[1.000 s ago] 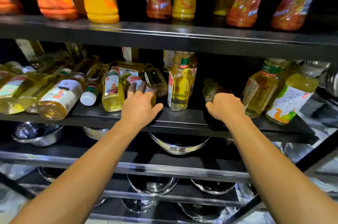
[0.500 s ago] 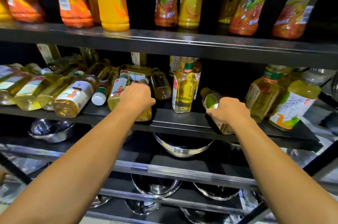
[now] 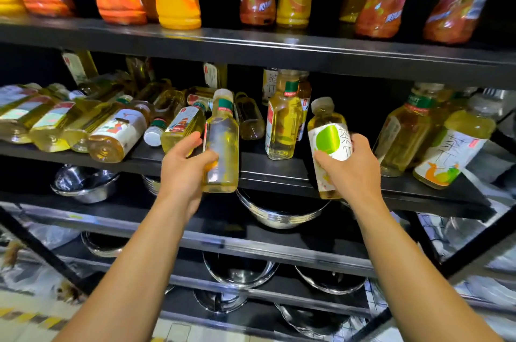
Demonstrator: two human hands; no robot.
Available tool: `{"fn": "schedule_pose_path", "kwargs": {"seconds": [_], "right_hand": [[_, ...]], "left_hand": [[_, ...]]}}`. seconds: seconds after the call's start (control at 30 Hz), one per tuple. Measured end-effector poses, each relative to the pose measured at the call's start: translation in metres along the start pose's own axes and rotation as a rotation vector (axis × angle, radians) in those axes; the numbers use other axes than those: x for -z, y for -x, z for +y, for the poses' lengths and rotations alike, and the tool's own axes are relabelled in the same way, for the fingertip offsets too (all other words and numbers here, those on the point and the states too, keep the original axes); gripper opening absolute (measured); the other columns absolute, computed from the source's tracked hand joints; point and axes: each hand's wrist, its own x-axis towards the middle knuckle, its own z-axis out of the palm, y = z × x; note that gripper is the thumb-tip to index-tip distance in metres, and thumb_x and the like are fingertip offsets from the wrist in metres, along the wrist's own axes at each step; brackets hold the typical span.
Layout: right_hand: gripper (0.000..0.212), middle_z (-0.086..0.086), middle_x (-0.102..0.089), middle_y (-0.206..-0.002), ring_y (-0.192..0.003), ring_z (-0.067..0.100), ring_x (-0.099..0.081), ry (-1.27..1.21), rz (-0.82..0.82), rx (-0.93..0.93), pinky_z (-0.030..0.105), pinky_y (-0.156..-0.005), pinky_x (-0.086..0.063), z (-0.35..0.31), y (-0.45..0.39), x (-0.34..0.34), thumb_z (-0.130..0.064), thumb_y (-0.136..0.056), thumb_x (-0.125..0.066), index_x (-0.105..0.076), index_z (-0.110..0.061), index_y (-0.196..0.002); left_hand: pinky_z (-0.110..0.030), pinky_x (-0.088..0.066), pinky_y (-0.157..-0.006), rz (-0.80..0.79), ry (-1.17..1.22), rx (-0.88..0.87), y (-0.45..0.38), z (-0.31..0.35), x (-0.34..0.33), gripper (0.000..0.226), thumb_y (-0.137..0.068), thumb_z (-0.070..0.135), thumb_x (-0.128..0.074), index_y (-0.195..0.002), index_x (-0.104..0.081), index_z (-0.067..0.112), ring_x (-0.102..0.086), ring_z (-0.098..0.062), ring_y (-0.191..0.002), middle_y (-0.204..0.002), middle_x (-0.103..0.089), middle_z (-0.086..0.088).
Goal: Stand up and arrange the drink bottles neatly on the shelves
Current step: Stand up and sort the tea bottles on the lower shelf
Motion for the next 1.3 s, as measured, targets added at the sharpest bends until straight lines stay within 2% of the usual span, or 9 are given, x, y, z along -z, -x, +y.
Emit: {"fn": "schedule_pose_path", "kwargs": {"seconds": [0.17,0.3,0.43,0.6,0.73,0.83,0.93,1.13,1.3], "right_hand": [[0.051,-0.016,-0.064,-0.101,-0.086,-0.005,-0.062,-0.328,0.073,0.105,0.01,-0.068,-0.048,0.003,0.025,0.0,-0.02,-0.078,-0.076,-0.055,-0.025,-0.124],[0.062,-0.025,-0.058,-0.113,-0.106,0.002,-0.06,-0.458,0.123,0.229,0.018,-0.083,-0.05,0.009,0.031,0.0,-0.015,-0.079,-0.076,-0.045,-0.029,-0.131],[0.07,-0.013,-0.054,-0.125,-0.116,0.005,-0.055,-0.434,0.084,0.279,0.016,-0.09,-0.048,0.016,0.019,0.003,-0.013,-0.078,-0.075,-0.04,-0.028,-0.137],[0.055,-0.011,-0.058,-0.119,-0.109,0.0,-0.059,-0.413,0.051,0.188,0.015,-0.089,-0.05,0.03,0.002,0.007,-0.005,-0.085,-0.07,-0.045,-0.031,-0.126],[0.038,0.002,-0.044,-0.119,-0.11,0.018,-0.05,-0.082,0.095,0.141,0.025,-0.087,-0.041,0.037,-0.016,0.013,-0.023,-0.083,-0.074,-0.053,-0.012,-0.113],[0.043,0.008,-0.045,-0.117,-0.101,0.012,-0.041,0.102,0.131,0.135,0.021,-0.082,-0.032,0.036,-0.022,0.014,-0.033,-0.082,-0.074,-0.052,-0.009,-0.11],[0.043,0.007,-0.044,-0.116,-0.09,0.005,-0.039,0.102,0.133,0.103,0.02,-0.079,-0.034,0.032,-0.022,0.012,-0.032,-0.083,-0.074,-0.051,-0.009,-0.111],[0.046,0.01,-0.044,-0.117,-0.099,0.028,-0.055,0.168,0.207,0.064,0.033,-0.071,-0.04,0.035,-0.029,0.01,-0.026,-0.085,-0.071,-0.041,-0.007,-0.113],[0.05,0.006,-0.044,-0.122,-0.092,0.024,-0.059,-0.009,0.273,0.164,0.022,-0.074,-0.04,0.03,-0.004,0.01,-0.01,-0.083,-0.065,-0.045,-0.01,-0.129]], "left_hand": [[-0.055,-0.042,-0.106,-0.33,0.419,0.174,0.014,-0.025,-0.004,0.066,-0.07,-0.003,-0.065,-0.135,-0.053,0.002,-0.059,-0.033,-0.113,-0.124,-0.061,-0.018],[-0.059,-0.031,-0.113,-0.465,0.472,0.197,0.023,-0.038,-0.021,0.079,-0.058,-0.01,-0.068,-0.135,-0.048,-0.002,-0.05,-0.036,-0.115,-0.117,-0.056,-0.02],[-0.051,-0.046,-0.104,-0.395,0.191,-0.049,0.02,-0.031,-0.037,0.081,-0.061,-0.013,-0.07,-0.135,-0.045,0.008,-0.058,-0.027,-0.111,-0.123,-0.059,-0.012],[-0.017,-0.051,-0.087,-0.415,-0.288,-0.36,0.011,-0.028,-0.065,0.086,-0.063,-0.011,-0.082,-0.135,-0.046,0.021,-0.057,-0.003,-0.115,-0.125,-0.058,0.006],[-0.032,-0.049,-0.101,-0.37,-0.566,-0.426,0.004,-0.044,-0.092,0.092,-0.069,0.016,-0.088,-0.146,-0.039,0.024,-0.051,-0.012,-0.121,-0.133,-0.043,0.008],[-0.037,-0.049,-0.098,-0.229,-0.789,-0.549,0.008,-0.054,-0.113,0.083,-0.074,0.031,-0.084,-0.143,-0.038,0.022,-0.052,-0.021,-0.111,-0.125,-0.041,0.001],[-0.037,-0.052,-0.091,-0.21,-0.812,-0.551,0.012,-0.061,-0.129,0.072,-0.082,0.032,-0.076,-0.143,-0.039,0.021,-0.058,-0.021,-0.104,-0.127,-0.046,0.001],[-0.041,-0.053,-0.09,-0.133,-0.779,-0.479,0.011,-0.075,-0.153,0.066,-0.086,0.03,-0.073,-0.141,-0.04,0.019,-0.062,-0.021,-0.1,-0.129,-0.047,0.001],[-0.014,-0.049,-0.076,-0.264,-0.731,-0.407,0.017,-0.066,-0.129,0.055,-0.084,0.024,-0.073,-0.134,-0.051,0.024,-0.063,-0.006,-0.079,-0.12,-0.055,0.007]]}}
